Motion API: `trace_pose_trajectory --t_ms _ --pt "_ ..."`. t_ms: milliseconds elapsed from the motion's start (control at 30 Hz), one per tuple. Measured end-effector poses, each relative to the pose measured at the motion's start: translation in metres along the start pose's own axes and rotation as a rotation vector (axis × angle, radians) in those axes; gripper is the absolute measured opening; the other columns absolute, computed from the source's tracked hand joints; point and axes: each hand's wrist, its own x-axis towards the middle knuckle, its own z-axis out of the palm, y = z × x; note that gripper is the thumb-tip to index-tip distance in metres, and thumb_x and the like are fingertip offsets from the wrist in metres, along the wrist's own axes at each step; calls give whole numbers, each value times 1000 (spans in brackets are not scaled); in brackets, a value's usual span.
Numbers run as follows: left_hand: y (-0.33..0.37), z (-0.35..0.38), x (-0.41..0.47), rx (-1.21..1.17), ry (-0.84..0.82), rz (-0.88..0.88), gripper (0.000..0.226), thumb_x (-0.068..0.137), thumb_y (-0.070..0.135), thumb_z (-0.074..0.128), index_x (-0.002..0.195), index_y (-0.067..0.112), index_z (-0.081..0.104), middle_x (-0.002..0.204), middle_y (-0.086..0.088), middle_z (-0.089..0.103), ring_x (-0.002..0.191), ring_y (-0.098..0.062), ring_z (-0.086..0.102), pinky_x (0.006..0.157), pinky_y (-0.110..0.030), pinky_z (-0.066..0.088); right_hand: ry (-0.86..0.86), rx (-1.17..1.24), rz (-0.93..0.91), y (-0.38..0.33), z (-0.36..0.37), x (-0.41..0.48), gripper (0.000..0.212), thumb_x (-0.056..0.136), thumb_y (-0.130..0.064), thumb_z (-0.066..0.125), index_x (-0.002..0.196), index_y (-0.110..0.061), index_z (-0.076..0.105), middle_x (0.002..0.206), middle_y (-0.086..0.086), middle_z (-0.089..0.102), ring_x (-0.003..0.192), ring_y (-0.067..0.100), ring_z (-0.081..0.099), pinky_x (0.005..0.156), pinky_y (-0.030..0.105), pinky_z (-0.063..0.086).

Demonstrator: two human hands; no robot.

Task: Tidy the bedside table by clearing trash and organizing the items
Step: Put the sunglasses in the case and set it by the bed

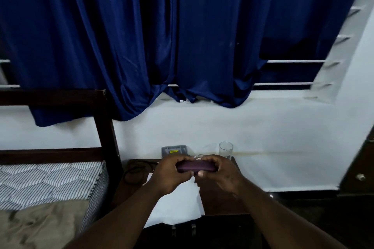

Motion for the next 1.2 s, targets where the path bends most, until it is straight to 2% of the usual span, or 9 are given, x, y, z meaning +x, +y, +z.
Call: trace_pose_trajectory --t_ms 167,267,333,500,733,833,967,1033,1200 --pt "15 1 0 48 -54 34 43 67 30 82 105 47 74 112 8 72 96 -4 71 86 -24 58 -12 -3 -18 -9 -12 -14 40 69 -22 92 106 -21 75 97 -1 78 91 14 73 85 31 58" --pt "22 0 0 58 -55 58 41 71 28 83 103 52 74 109 12 74 96 -1 71 82 -16 55 -5 51 -13 -14 -13 -18 38 69 -23 90 103 -18 76 97 9 77 85 15 70 81 34 58" --pt "25 -1 -2 82 -31 84 40 74 28 84 105 51 74 108 23 71 98 2 70 81 -11 52 -5 67 -14 -18 -13 -19 39 70 -24 90 106 -17 76 102 14 76 87 17 70 84 37 58" --pt "29 -6 -8 115 14 134 40 76 27 82 113 41 76 110 31 67 101 4 68 80 -6 49 -15 59 -20 -24 -11 -18 46 67 -32 90 109 -19 75 102 8 77 91 15 71 83 29 58" --pt "34 -12 -9 206 24 181 42 74 29 78 115 40 76 111 31 69 103 5 68 82 -6 48 22 68 -32 -27 -9 -17 48 68 -26 93 112 -20 74 105 3 78 101 25 73 91 37 60" --pt "36 -14 -10 334 46 226 43 75 39 77 118 43 74 107 31 70 103 10 66 84 -5 47 28 99 -22 -27 -9 -19 57 68 -25 94 120 -17 72 109 2 77 104 21 73 92 34 60" --pt "38 -16 -11 446 89 282 43 76 45 71 119 42 73 106 26 72 99 20 59 85 -4 44 17 113 -11 -30 -10 -21 61 69 -23 93 125 -15 70 111 1 77 104 16 73 83 21 57" --pt "37 -16 -11 486 113 303 43 77 47 69 120 42 73 107 26 72 96 22 57 84 -2 42 7 108 -7 -30 -10 -21 65 70 -23 93 129 -14 68 114 0 76 105 13 73 86 21 57" --pt "36 -15 -9 453 62 286 42 79 45 73 121 46 68 101 35 67 96 9 64 80 -5 46 -7 110 7 -27 -12 -22 78 71 -16 92 141 -13 57 128 7 69 117 17 67 96 22 54"
